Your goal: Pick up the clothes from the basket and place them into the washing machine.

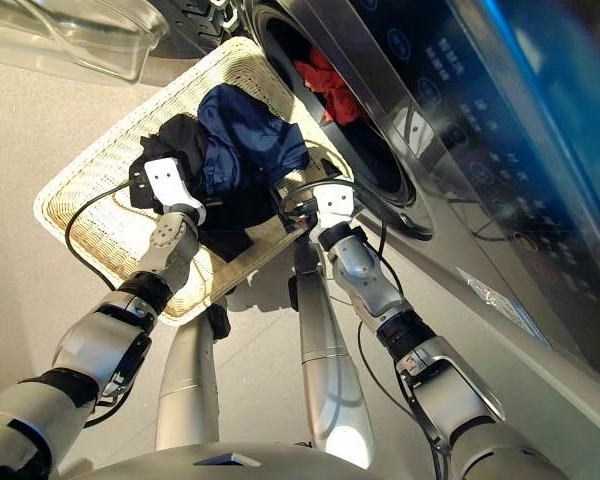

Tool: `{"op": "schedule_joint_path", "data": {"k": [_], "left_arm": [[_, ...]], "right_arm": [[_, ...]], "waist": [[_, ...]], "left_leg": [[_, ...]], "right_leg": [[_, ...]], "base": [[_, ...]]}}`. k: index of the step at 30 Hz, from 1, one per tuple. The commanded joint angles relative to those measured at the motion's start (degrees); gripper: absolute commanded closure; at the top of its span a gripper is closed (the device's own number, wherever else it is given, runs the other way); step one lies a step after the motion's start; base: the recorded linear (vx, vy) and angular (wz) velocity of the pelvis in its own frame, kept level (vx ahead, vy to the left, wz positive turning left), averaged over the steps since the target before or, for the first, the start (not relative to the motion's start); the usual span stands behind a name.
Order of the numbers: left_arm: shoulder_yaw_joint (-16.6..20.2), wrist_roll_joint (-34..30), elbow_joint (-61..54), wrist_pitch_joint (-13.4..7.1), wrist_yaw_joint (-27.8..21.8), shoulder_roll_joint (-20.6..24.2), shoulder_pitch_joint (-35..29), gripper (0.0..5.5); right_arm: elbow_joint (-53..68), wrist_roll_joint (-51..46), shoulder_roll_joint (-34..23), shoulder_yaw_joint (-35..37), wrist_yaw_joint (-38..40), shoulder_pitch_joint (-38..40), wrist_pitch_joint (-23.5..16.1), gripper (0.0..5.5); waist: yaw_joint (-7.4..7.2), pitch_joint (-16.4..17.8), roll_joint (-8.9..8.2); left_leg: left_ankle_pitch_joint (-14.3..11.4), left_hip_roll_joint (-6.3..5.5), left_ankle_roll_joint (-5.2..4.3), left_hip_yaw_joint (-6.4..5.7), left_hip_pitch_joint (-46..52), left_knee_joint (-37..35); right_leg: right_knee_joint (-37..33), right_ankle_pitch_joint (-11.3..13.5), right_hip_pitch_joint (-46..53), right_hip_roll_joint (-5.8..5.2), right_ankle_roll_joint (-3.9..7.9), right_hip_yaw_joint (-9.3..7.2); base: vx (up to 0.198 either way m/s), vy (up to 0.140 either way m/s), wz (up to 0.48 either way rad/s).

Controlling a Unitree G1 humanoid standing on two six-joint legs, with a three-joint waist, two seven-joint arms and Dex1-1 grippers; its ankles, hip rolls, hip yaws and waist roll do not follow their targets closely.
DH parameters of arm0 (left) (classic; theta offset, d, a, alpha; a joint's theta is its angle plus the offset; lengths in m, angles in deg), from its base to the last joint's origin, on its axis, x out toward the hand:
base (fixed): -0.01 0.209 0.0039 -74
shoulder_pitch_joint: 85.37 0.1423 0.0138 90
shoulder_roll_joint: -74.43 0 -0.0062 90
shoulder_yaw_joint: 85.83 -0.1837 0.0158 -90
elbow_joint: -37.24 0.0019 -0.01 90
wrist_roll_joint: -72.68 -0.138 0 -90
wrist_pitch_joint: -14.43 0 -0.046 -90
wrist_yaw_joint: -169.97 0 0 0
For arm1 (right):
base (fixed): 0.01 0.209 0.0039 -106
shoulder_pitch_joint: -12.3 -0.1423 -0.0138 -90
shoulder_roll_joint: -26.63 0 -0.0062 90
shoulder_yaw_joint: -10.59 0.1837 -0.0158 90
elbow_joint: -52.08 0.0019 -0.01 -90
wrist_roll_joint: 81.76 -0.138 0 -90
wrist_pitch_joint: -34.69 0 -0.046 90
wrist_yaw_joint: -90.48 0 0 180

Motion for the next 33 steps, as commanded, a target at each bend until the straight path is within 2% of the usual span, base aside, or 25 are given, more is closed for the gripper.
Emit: {"op": "schedule_joint_path", "data": {"k": [1, 4, 6, 7, 8, 11, 19, 26, 33], "left_arm": [[0.3, 2.2, -6.2, -4.0, -2.0, 0.1, 1.3, 5.50], [0.3, 4.8, -10.8, -5.1, -2.9, 0.3, 3.5, 5.50], [0.3, 4.8, -10.9, -5.1, -2.9, 0.3, 3.5, 5.50], [0.9, 7.1, -15.3, -6.5, -3.2, 0.7, 5.3, 5.50], [1.1, 7.8, -16.9, -6.7, -3.4, 0.7, 5.9, 5.50], [1.5, 9.6, -21.6, -7.5, -3.9, 0.4, 7.6, 5.50], [-0.3, 12.8, -31.2, -7.3, -5.7, -1.2, 11.1, 5.50], [-2.1, 13.7, -34.4, -7.3, -4.3, -2.7, 10.7, 5.50], [-4.1, 16.6, -37.9, -7.6, -2.9, -4.9, 10.1, 5.50]], "right_arm": [[0.6, 7.9, -0.7, -1.7, 1.0, -3.8, -2.2, 0.00], [-2.9, 12.3, -1.5, -3.3, 2.0, -4.7, -1.8, 0.00], [-2.9, 12.4, -1.5, -3.3, 2.0, -4.7, -1.8, 0.00], [-6.0, 14.5, -1.2, -4.3, 2.1, -5.0, -1.4, 0.00], [-6.7, 15.7, -1.2, -4.7, 2.2, -5.1, -1.1, 0.00], [-9.1, 20.5, -1.3, -6.5, 2.3, -5.7, -0.3, 0.00], [-10.3, 29.9, -0.4, -11.7, 1.9, -8.9, 0.2, 0.00], [-8.7, 35.4, 1.0, -15.4, 2.9, -12.9, 0.4, 0.00], [-9.3, 35.1, 4.4, -17.6, 2.4, -16.0, 0.4, 0.00]], "waist": [[0.99, 1.2, 0.93], [2.43, 0.8, 1.39], [2.38, 0.9, 1.38], [3.38, 0.3, 1.28], [3.84, 0.0, 1.39], [5.25, -0.8, 1.78], [7.76, -2.5, 2.27], [8.79, -3.4, 2.54], [9.58, -3.2, 2.96]], "left_leg": [[-0.4, -1.79, 1.72, -3.77, 6.7, -3.4], [1.1, -2.06, 1.06, -4.03, 10.9, -7.6], [1.2, -2.07, 1.05, -4.05, 11.2, -7.8], [4.6, -2.78, 0.64, -3.95, 14.7, -12.4], [5.1, -2.80, 0.44, -3.93, 16.3, -13.9], [6.2, -2.94, 0.04, -4.10, 20.0, -17.3], [6.8, -2.97, -0.26, -4.61, 25.1, -20.0], [6.9, -3.01, -0.14, -4.98, 25.6, -20.2], [6.8, -3.41, 0.19, -5.23, 24.9, -19.3]], "right_leg": [[-2.7, 4.6, 3.8, -0.34, 2.51, -4.90], [-5.5, 4.6, 8.0, -1.48, 2.57, -5.72], [-5.6, 4.6, 8.2, -1.49, 2.57, -5.76], [-8.9, 6.5, 12.0, -2.85, 2.44, -6.69], [-9.6, 6.5, 13.1, -2.98, 2.54, -7.14], [-11.2, 6.3, 16.2, -3.06, 2.67, -7.96], [-12.6, 6.0, 20.4, -3.05, 2.74, -9.19], [-12.1, 5.9, 20.3, -3.01, 2.80, -8.90], [-11.6, 6.0, 19.6, -3.08, 2.85, -8.46]], "base": [[0.000, 0.000, 0.000], [0.000, 0.000, 0.000], [-0.043, -0.019, 0.066], [-0.084, -0.055, 0.162], [-0.079, -0.063, 0.228], [0.004, -0.015, 0.150], [0.000, 0.000, 0.000], [0.000, 0.000, 0.000], [0.000, 0.000, 0.000]]}}
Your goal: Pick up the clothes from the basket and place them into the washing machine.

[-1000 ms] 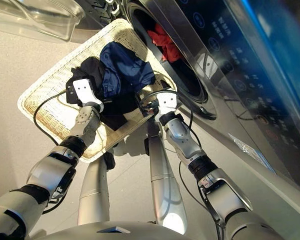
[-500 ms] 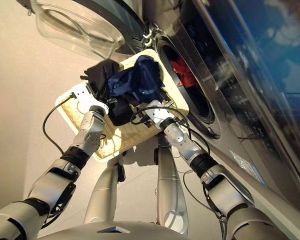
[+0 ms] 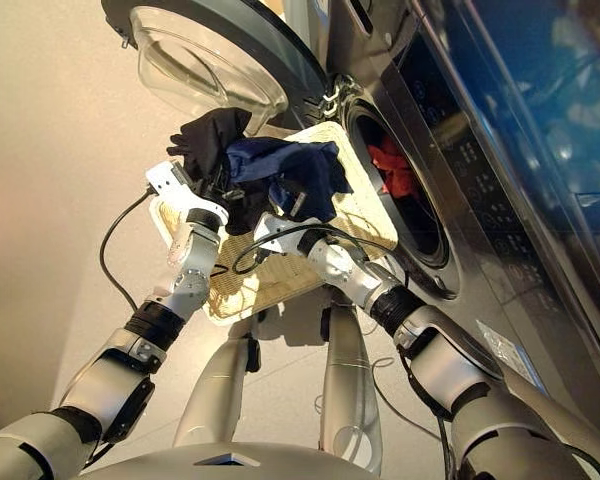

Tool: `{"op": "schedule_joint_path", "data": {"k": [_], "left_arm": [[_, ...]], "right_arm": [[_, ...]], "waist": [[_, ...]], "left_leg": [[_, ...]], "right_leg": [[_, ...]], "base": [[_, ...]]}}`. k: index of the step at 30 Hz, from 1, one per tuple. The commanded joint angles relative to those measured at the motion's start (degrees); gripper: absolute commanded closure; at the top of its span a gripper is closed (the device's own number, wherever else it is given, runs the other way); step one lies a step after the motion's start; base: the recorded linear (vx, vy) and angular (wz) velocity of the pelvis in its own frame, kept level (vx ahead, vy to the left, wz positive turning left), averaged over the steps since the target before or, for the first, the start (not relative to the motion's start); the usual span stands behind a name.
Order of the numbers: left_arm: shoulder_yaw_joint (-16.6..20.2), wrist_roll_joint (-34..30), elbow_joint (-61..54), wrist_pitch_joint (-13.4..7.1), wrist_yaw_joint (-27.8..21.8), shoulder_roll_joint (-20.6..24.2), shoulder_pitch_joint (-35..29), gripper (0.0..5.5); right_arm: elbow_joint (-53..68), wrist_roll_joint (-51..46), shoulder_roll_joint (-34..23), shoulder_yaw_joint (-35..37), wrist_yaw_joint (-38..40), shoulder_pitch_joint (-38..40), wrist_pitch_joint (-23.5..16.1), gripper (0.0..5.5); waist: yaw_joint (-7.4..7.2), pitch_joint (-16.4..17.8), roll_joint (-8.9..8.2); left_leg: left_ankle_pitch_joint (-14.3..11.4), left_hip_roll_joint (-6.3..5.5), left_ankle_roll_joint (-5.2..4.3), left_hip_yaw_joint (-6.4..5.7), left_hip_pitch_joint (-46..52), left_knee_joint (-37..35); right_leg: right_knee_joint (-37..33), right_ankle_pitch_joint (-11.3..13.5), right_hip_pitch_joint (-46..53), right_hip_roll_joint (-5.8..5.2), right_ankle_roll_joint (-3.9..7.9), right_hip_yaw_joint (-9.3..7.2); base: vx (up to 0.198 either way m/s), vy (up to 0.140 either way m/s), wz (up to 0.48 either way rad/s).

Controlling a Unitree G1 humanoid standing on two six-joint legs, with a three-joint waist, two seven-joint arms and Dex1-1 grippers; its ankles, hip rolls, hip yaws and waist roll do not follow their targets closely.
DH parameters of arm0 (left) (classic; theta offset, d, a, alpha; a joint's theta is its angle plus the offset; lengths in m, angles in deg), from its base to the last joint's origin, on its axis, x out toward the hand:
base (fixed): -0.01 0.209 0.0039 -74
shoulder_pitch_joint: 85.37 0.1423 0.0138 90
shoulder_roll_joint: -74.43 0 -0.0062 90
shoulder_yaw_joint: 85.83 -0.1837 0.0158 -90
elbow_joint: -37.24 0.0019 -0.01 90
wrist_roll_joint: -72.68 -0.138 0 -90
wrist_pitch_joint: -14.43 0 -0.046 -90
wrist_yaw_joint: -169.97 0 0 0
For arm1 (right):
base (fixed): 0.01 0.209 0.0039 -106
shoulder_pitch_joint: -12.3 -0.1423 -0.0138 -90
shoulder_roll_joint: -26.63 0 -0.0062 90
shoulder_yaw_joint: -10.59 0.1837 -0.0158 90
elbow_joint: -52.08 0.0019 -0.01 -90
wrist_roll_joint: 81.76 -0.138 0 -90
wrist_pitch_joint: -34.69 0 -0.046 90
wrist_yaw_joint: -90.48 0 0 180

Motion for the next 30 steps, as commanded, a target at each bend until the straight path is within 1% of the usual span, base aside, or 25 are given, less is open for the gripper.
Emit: {"op": "schedule_joint_path", "data": {"k": [1, 5, 6, 7, 9, 11, 13, 14, 15, 17, 18, 19, 20, 24, 26, 27, 28, 29, 30], "left_arm": [[-1.4, 1.7, -6.8, -5.1, -0.6, -0.4, -2.3, 5.50], [-3.0, 2.4, -9.2, -5.4, 0.3, -2.1, -3.1, 5.50], [-3.3, 2.6, -9.5, -5.5, 0.6, -2.5, -3.4, 5.50], [-3.7, 3.0, -9.9, -5.6, 1.1, -3.1, -3.6, 5.50], [-4.1, 3.1, -10.5, -5.7, 1.8, -3.3, -4.0, 5.50], [-4.2, 4.2, -12.7, -5.6, 2.9, -3.3, -3.8, 5.50], [-4.7, 4.4, -15.0, -5.3, 3.7, -2.7, -2.7, 5.50], [-4.7, 4.4, -15.0, -5.3, 3.7, -2.8, -2.6, 5.50], [-5.1, 5.5, -16.5, -4.9, 4.3, -2.4, -1.8, 5.50], [-6.4, 6.7, -17.0, -4.7, 4.3, -2.5, -1.4, 5.50], [-6.9, 7.4, -17.3, -4.5, 4.4, -2.5, -1.2, 5.50], [-7.4, 7.8, -17.7, -4.5, 4.5, -2.4, -0.8, 5.50], [-7.9, 8.5, -17.7, -4.3, 4.4, -2.4, -0.5, 5.50], [-9.5, 9.5, -18.3, -3.5, 4.6, -1.7, 0.5, 5.50], [-9.7, 9.3, -18.5, -3.6, 4.9, -1.3, 1.0, 5.50], [-9.7, 9.2, -18.4, -3.6, 5.1, -1.1, 1.2, 4.94], [-9.6, 9.0, -18.4, -3.6, 5.4, -0.9, 1.3, 4.14], [-9.4, 8.8, -18.6, -3.8, 5.5, -0.6, 1.6, 0.00], [-9.2, 8.6, -18.7, -3.7, 5.5, -0.2, 1.8, 0.00]], "right_arm": [[1.2, 0.7, 5.6, -2.5, 0.2, -4.4, -2.1, 0.00], [0.3, 1.6, 7.4, -4.4, -0.2, -5.6, -2.0, 0.00], [-0.1, 2.1, 7.8, -5.0, -0.2, -5.9, -1.9, 0.00], [-0.6, 2.7, 7.9, -5.1, 0.3, -6.1, -1.8, 0.00], [-2.0, 6.0, 7.7, -4.9, 2.7, -6.8, -1.0, 0.00], [-3.7, 12.1, 6.3, -3.3, 8.1, -7.5, 1.6, 0.00], [-4.6, 15.5, 5.6, -1.3, 11.2, -7.3, 3.4, 0.00], [-4.6, 15.5, 5.6, -1.3, 11.2, -7.3, 3.4, 0.00], [-5.0, 17.9, 5.4, 0.6, 13.6, -7.9, 5.1, 0.00], [-6.9, 19.9, 6.7, 1.1, 15.3, -9.3, 6.6, 0.00], [-7.3, 20.2, 7.2, 1.4, 16.0, -9.8, 7.2, 3.26], [-7.6, 20.3, 7.7, 1.7, 16.7, -10.2, 7.5, 4.79], [-8.0, 20.3, 8.2, 2.0, 17.3, -10.6, 7.7, 5.50], [-7.6, 19.0, 9.2, 3.3, 19.5, -11.4, 8.6, 5.50], [-7.2, 18.5, 9.3, 3.7, 20.0, -11.3, 8.8, 5.50], [-6.8, 18.3, 9.2, 3.8, 20.2, -11.1, 8.9, 5.50], [-6.5, 17.9, 9.1, 4.1, 20.5, -10.8, 8.8, 5.50], [-6.5, 17.6, 9.1, 4.3, 20.7, -10.5, 8.8, 5.50], [-6.3, 17.5, 9.0, 4.5, 21.0, -10.2, 8.9, 5.50]], "waist": [[0.36, -2.3, 0.91], [0.77, -2.0, 1.19], [0.69, -2.0, 1.16], [0.81, -1.9, 1.30], [0.73, -1.9, 1.29], [0.83, -1.7, 1.60], [0.87, -1.6, 1.74], [0.96, -1.6, 1.81], [0.99, -1.6, 1.92], [1.18, -1.5, 2.07], [1.26, -1.5, 2.16], [1.35, -1.4, 2.23], [1.43, -1.4, 2.27], [1.53, -1.0, 2.29], [1.48, -0.8, 2.20], [1.46, -0.7, 2.11], [1.53, -0.6, 2.15], [1.49, -0.5, 2.07], [1.47, -0.5, 2.03]], "left_leg": [[-3.5, -0.78, 0.89, -0.29, 0.6, 3.1], [-3.5, -0.93, 0.96, -0.48, 0.1, 3.8], [-3.3, -1.07, 1.00, -0.45, -0.2, 3.9], [-3.5, -1.02, 0.97, -0.51, 0.0, 3.9], [-3.3, -1.23, 1.03, -0.56, -0.3, 3.8], [-3.7, -1.13, 1.13, -0.78, -0.2, 4.1], [-3.5, -1.28, 1.29, -0.73, -0.6, 4.2], [-3.8, -1.16, 1.26, -0.74, -0.4, 4.3], [-3.6, -1.43, 1.43, -0.84, -0.9, 4.5], [-3.8, -1.49, 1.53, -0.95, -1.3, 5.1], [-3.8, -1.49, 1.56, -0.97, -1.4, 5.2], [-3.9, -1.51, 1.60, -0.93, -1.4, 5.4], [-3.9, -1.57, 1.64, -0.97, -1.4, 5.4], [-4.1, -1.63, 1.71, -1.03, -1.5, 6.0], [-4.1, -1.67, 1.72, -1.02, -1.5, 6.2], [-4.2, -1.70, 1.72, -0.99, -1.6, 6.4], [-4.6, -1.58, 1.73, -0.94, -1.4, 6.7], [-4.6, -1.61, 1.76, -0.89, -1.5, 6.9], [-4.7, -1.62, 1.76, -0.88, -1.5, 6.9]], "right_leg": [[-9.5, 8.7, 1.8, 1.28, 4.37, -0.69], [-8.8, 8.6, 1.4, 1.25, 4.38, -0.57], [-8.9, 8.9, 1.2, 1.13, 4.40, -0.55], [-8.7, 8.6, 1.3, 1.23, 4.39, -0.57], [-9.1, 8.8, 1.3, 1.11, 4.41, -0.60], [-9.0, 8.6, 1.3, 1.18, 4.41, -0.61], [-9.1, 8.9, 1.0, 1.01, 4.48, -0.59], [-8.9, 8.6, 1.2, 1.12, 4.47, -0.62], [-9.0, 8.9, 0.9, 1.05, 4.48, -0.57], [-8.7, 8.8, 0.7, 1.07, 4.41, -0.55], [-8.6, 8.8, 0.6, 1.02, 4.42, -0.57], [-8.5, 8.8, 0.6, 0.99, 4.40, -0.61], [-8.4, 8.7, 0.6, 0.98, 4.38, -0.62], [-8.0, 8.9, 0.4, 0.79, 4.37, -0.58], [-8.1, 8.9, 0.6, 0.72, 4.39, -0.59], [-8.1, 8.9, 0.6, 0.71, 4.38, -0.57], [-7.8, 8.6, 0.7, 0.80, 4.33, -0.59], [-7.6, 8.6, 0.7, 0.80, 4.30, -0.58], [-7.7, 8.6, 0.7, 0.82, 4.29, -0.52]], "base": [[0.000, 0.000, 0.000], [0.000, 0.000, 0.000], [0.000, 0.000, 0.000], [0.000, 0.000, 0.000], [0.000, 0.000, 0.000], [0.000, 0.000, 0.000], [0.000, 0.000, 0.000], [0.000, 0.000, 0.000], [0.000, 0.000, 0.000], [0.000, 0.000, 0.000], [0.000, 0.000, 0.000], [0.000, 0.000, 0.000], [0.000, 0.000, 0.000], [0.000, 0.000, 0.000], [0.000, 0.000, 0.000], [0.000, 0.000, 0.000], [0.000, 0.000, 0.000], [0.000, 0.000, 0.000], [0.000, 0.000, 0.000]]}}
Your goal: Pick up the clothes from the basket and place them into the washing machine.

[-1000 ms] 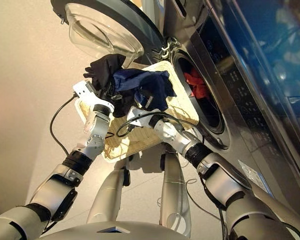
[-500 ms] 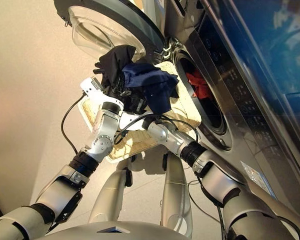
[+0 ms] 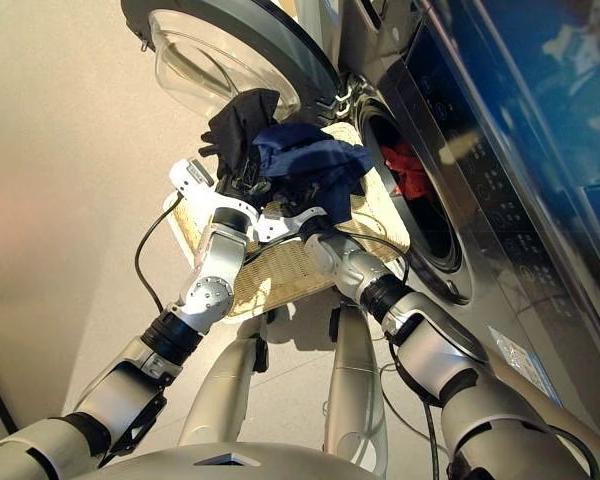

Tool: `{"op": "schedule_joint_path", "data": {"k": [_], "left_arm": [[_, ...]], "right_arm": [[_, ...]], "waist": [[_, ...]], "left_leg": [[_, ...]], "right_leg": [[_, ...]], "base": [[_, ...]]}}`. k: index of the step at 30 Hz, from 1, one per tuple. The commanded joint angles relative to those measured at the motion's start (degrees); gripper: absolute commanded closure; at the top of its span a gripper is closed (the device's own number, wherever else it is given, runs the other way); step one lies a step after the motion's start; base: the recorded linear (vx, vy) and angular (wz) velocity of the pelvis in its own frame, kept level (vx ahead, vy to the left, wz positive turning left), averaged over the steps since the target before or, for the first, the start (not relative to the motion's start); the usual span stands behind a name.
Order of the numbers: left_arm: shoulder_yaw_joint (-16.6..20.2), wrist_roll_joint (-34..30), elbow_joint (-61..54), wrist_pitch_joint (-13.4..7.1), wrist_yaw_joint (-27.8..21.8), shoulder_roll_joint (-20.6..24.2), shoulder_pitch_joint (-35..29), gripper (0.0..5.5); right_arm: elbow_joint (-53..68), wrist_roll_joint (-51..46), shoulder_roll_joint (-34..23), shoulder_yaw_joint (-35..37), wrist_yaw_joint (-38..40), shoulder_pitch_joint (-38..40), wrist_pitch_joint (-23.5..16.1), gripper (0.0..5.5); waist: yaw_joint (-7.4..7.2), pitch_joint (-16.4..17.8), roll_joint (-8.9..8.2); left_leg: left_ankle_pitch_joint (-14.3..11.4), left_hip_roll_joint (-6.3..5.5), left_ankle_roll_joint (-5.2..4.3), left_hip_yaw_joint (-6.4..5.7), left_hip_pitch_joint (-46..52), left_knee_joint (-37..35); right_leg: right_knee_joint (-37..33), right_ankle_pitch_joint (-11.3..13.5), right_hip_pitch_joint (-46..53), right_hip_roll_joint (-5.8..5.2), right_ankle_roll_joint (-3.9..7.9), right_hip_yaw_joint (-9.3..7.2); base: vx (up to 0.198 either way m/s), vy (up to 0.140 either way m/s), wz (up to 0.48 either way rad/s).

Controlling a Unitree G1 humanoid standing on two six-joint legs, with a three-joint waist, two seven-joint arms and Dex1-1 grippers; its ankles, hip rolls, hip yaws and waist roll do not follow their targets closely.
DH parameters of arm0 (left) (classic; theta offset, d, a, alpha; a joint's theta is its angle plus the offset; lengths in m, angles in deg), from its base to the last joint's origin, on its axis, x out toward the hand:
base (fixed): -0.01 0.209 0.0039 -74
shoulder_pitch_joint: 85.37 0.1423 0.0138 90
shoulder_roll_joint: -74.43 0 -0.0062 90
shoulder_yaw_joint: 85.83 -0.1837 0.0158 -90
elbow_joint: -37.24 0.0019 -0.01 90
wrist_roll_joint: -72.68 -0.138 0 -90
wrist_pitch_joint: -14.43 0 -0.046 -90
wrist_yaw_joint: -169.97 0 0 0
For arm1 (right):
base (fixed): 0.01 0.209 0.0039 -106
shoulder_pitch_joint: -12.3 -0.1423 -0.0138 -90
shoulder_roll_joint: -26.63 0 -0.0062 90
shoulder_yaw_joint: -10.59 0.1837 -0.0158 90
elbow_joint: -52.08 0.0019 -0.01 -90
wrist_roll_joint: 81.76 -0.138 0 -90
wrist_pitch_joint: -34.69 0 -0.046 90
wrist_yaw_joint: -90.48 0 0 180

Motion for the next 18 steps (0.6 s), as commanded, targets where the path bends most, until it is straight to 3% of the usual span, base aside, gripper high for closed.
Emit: {"op": "schedule_joint_path", "data": {"k": [1, 5, 14, 18], "left_arm": [[-1.5, -1.4, -7.3, -2.5, -0.6, 1.0, -0.9, 0.00], [0.8, -1.9, -8.2, -2.9, -0.7, 2.4, 1.0, 0.00], [11.0, -4.3, -9.6, -6.4, 0.9, 4.2, 6.5, 0.00], [13.5, -6.8, -8.3, -7.4, 2.9, 4.0, 7.8, 0.00]], "right_arm": [[0.5, -2.5, 5.5, 3.7, 3.6, -6.3, -1.6, 5.50], [0.8, -3.3, 4.2, 5.6, 4.8, -3.5, -1.5, 5.50], [4.7, -6.4, 1.4, 11.9, 6.8, 4.7, -2.9, 5.50], [5.3, -7.7, 1.0, 14.2, 8.4, 6.2, -3.4, 5.50]], "waist": [[-0.14, 0.1, 1.09], [-0.18, 0.1, 1.13], [-0.47, 0.2, 0.94], [-0.62, 0.1, 0.78]], "left_leg": [[-4.7, -1.13, 1.77, -0.01, -0.2, 5.8], [-4.8, -1.15, 1.78, 0.15, -0.7, 6.4], [-5.0, -1.01, 1.81, 0.34, -1.2, 6.8], [-5.0, -0.98, 1.72, 0.31, -1.2, 6.7]], "right_leg": [[-9.7, 9.2, 2.2, 1.10, 4.50, -0.44], [-9.5, 9.2, 2.0, 0.98, 4.48, -0.34], [-9.2, 9.1, 1.4, 1.04, 4.30, -0.12], [-9.3, 9.1, 1.4, 1.08, 4.25, -0.16]], "base": [[0.000, 0.000, 0.000], [0.000, 0.000, 0.000], [0.000, 0.000, 0.000], [0.000, 0.000, 0.000]]}}
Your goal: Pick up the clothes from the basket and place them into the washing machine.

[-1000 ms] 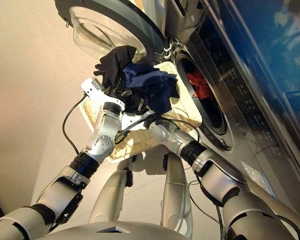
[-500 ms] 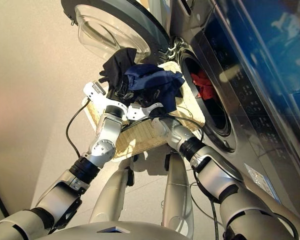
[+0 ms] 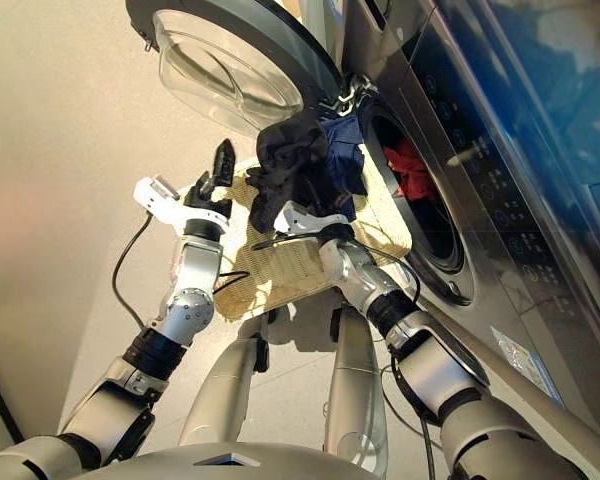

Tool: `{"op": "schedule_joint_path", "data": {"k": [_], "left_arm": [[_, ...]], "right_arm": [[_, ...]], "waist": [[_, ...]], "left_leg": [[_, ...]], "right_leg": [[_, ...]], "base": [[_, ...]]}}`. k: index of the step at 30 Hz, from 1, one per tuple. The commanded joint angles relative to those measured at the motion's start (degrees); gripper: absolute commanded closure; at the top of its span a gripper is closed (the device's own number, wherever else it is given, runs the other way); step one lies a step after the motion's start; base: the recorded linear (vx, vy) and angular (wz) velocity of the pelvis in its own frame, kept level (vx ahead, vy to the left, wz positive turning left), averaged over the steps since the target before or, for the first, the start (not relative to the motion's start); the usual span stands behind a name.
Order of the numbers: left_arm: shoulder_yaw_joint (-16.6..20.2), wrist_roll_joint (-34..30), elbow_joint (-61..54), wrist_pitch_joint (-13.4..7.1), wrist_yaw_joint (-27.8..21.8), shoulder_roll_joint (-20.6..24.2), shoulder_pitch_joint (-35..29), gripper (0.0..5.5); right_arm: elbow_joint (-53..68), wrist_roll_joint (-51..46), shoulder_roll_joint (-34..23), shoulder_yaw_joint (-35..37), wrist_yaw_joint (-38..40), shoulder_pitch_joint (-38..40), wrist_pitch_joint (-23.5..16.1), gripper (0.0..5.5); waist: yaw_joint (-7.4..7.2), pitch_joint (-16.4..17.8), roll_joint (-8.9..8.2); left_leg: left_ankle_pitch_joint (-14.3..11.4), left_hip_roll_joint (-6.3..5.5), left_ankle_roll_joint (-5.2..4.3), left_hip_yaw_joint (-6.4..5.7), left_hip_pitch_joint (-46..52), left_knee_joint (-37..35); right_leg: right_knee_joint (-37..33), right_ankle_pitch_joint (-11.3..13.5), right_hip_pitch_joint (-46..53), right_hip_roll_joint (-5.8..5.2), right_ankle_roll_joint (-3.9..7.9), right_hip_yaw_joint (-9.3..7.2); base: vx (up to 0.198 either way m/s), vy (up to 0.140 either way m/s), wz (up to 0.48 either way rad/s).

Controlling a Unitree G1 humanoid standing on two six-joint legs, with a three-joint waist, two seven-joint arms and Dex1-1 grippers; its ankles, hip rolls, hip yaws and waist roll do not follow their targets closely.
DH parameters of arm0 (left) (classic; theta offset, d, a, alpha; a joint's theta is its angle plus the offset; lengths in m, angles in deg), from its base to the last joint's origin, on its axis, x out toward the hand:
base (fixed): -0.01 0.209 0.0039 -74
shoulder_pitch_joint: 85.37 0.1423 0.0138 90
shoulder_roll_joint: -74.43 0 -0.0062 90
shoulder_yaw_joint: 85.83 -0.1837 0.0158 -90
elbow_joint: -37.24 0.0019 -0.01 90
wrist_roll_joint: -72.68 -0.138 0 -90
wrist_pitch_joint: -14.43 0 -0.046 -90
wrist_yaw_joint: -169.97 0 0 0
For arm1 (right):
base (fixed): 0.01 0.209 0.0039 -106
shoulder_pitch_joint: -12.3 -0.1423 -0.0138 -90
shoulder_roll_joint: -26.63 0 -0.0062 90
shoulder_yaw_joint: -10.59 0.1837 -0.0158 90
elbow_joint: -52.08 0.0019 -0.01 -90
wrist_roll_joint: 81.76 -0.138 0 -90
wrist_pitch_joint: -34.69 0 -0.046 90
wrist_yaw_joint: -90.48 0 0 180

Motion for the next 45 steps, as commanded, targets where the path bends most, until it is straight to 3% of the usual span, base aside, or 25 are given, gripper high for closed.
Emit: {"op": "schedule_joint_path", "data": {"k": [1, 4, 6, 8, 13, 17, 23, 28, 31, 33, 34, 35, 36, 38, 39, 45], "left_arm": [[2.7, -6.5, -3.2, -3.9, 1.7, 1.9, -0.1, 0.00], [3.3, -9.0, -1.3, -3.7, 3.5, 2.0, 0.3, 0.00], [4.0, -11.6, 0.0, -3.4, 4.6, 2.4, 1.6, 0.00], [4.2, -12.5, 0.7, -2.9, 4.5, 2.9, 2.3, 0.00], [5.6, -14.8, 2.2, -3.3, 4.9, 3.7, 3.7, 0.00], [6.8, -15.6, 3.0, -3.2, 3.9, 5.8, 5.9, 0.00], [5.4, -15.2, 4.1, -2.9, 2.0, 8.7, 9.7, 0.00], [5.0, -14.2, 5.6, -1.9, 1.2, 9.5, 12.5, 0.00], [4.5, -14.2, 5.8, -1.7, 1.4, 9.2, 12.9, 0.00], [4.1, -14.5, 6.5, -1.7, 1.7, 8.8, 12.9, 0.00], [4.4, -14.8, 7.3, -2.1, 1.7, 8.8, 12.4, 0.00], [4.7, -14.8, 7.9, -2.6, 1.5, 9.0, 11.6, 0.00], [4.8, -14.6, 8.2, -2.8, 1.3, 8.8, 11.0, 0.00], [5.5, -14.2, 8.2, -2.9, 0.9, 8.7, 10.5, 0.00], [5.5, -14.2, 8.1, -2.7, 0.5, 8.6, 10.4, 0.00], [6.9, -13.8, 10.0, -1.9, -1.8, 8.9, 9.9, 0.00]], "right_arm": [[4.7, -3.1, 1.0, 3.1, 4.4, -2.6, -3.4, 5.50], [2.8, -5.9, 1.6, 5.7, 6.7, -2.0, -3.5, 5.50], [-1.3, -15.9, 3.9, 10.5, 8.1, -1.8, -5.1, 5.50], [-3.7, -19.3, 3.5, 12.5, 9.1, -3.3, -5.4, 5.50], [-6.6, -23.6, 1.0, 19.7, 14.1, -7.1, -5.6, 5.50], [-15.0, -29.9, -5.6, 27.1, 18.6, -16.5, -5.2, 5.50], [-30.7, -43.2, -16.1, 27.8, 17.4, -29.7, -5.8, 5.50], [-34.4, -55.1, -21.4, 27.8, 15.7, -34.9, -8.7, 5.50], [-31.8, -56.6, -22.6, 29.5, 21.4, -35.1, -12.6, 5.50], [-28.8, -52.7, -21.9, 30.2, 24.5, -33.9, -12.8, 5.50], [-28.1, -52.1, -21.8, 29.6, 22.1, -32.9, -12.1, 5.50], [-27.0, -53.0, -21.8, 28.3, 18.3, -32.1, -12.2, 3.99], [-26.3, -55.3, -21.3, 27.7, 15.2, -31.5, -12.7, 0.00], [-25.4, -57.1, -20.1, 26.1, 10.2, -29.7, -13.3, 0.00], [-24.1, -57.3, -18.5, 24.9, 6.6, -27.8, -13.6, 0.00], [-18.2, -54.9, -15.8, 18.5, -5.8, -21.3, -14.2, 0.00]], "waist": [[-0.62, 0.0, 0.75], [-0.63, 0.1, 0.72], [-0.39, 0.2, 1.06], [0.01, 0.2, 1.41], [0.82, 0.5, 2.26], [2.24, 1.1, 3.12], [4.17, 1.9, 3.86], [4.83, 2.8, 4.28], [4.71, 3.2, 4.87], [4.63, 3.3, 5.09], [4.45, 3.4, 4.88], [4.20, 3.6, 4.46], [3.97, 3.8, 4.20], [3.47, 4.2, 3.58], [3.44, 4.1, 3.37], [2.55, 4.6, 1.79]], "left_leg": [[-4.9, -0.75, 1.55, 0.35, -1.0, 6.5], [-4.9, -0.82, 1.62, 0.37, -1.2, 6.6], [-4.8, -0.95, 1.72, 0.30, -1.7, 6.7], [-4.8, -1.07, 1.85, 0.23, -2.4, 6.9], [-4.7, -1.17, 1.94, 0.02, -4.2, 7.2], [-5.0, -1.55, 2.34, -0.47, -7.4, 8.5], [-5.4, -1.95, 2.92, -0.81, -13.2, 12.5], [-5.9, -2.13, 3.31, -0.78, -17.0, 16.6], [-6.2, -2.34, 3.28, -0.66, -18.6, 18.7], [-6.2, -2.46, 3.25, -0.67, -19.2, 19.7], [-6.4, -2.42, 3.20, -0.77, -19.3, 20.2], [-6.3, -2.44, 3.15, -0.84, -19.5, 20.3], [-6.4, -2.45, 3.11, -0.88, -19.5, 20.5], [-6.4, -2.36, 3.03, -0.95, -19.6, 21.0], [-8.0, -2.18, 2.76, -1.37, -18.8, 21.4], [-7.7, -2.02, 2.19, -1.64, -18.6, 22.5]], "right_leg": [[-9.5, 9.5, 1.5, 1.41, 3.75, -0.23], [-9.2, 9.4, 1.4, 1.43, 3.68, -0.23], [-8.8, 9.5, 0.7, 1.40, 3.63, -0.14], [-8.3, 9.4, -0.1, 1.40, 3.60, -0.08], [-6.6, 8.9, -2.3, 1.14, 3.52, -0.15], [-4.2, 8.3, -6.0, 0.96, 3.45, -0.10], [0.8, 7.7, -12.1, 0.85, 3.48, 0.37], [5.0, 7.2, -15.8, 0.62, 3.48, 0.61], [7.4, 6.8, -17.6, 0.44, 3.52, 0.76], [8.6, 6.6, -18.1, 0.30, 3.48, 0.92], [9.1, 6.4, -18.0, 0.29, 3.44, 0.93], [9.0, 6.6, -17.8, 0.19, 3.47, 0.77], [9.1, 6.7, -17.6, 0.19, 3.50, 0.53], [8.8, 7.0, -17.2, 0.28, 3.46, 0.43], [9.3, 5.4, -16.5, 0.65, 3.98, 0.57], [8.4, 6.2, -14.5, 0.63, 3.83, -0.32]], "base": [[0.000, 0.000, 0.000], [0.000, 0.000, 0.000], [0.000, 0.000, 0.000], [0.000, 0.000, 0.000], [0.000, 0.000, 0.000], [0.000, 0.000, 0.000], [0.000, 0.000, 0.000], [0.000, 0.000, 0.000], [0.000, 0.000, 0.000], [0.000, 0.000, 0.000], [0.000, 0.000, 0.000], [0.000, 0.000, 0.000], [0.000, 0.000, 0.000], [0.050, -0.030, -0.007], [0.102, -0.058, -0.009], [0.017, -0.008, -0.006]]}}
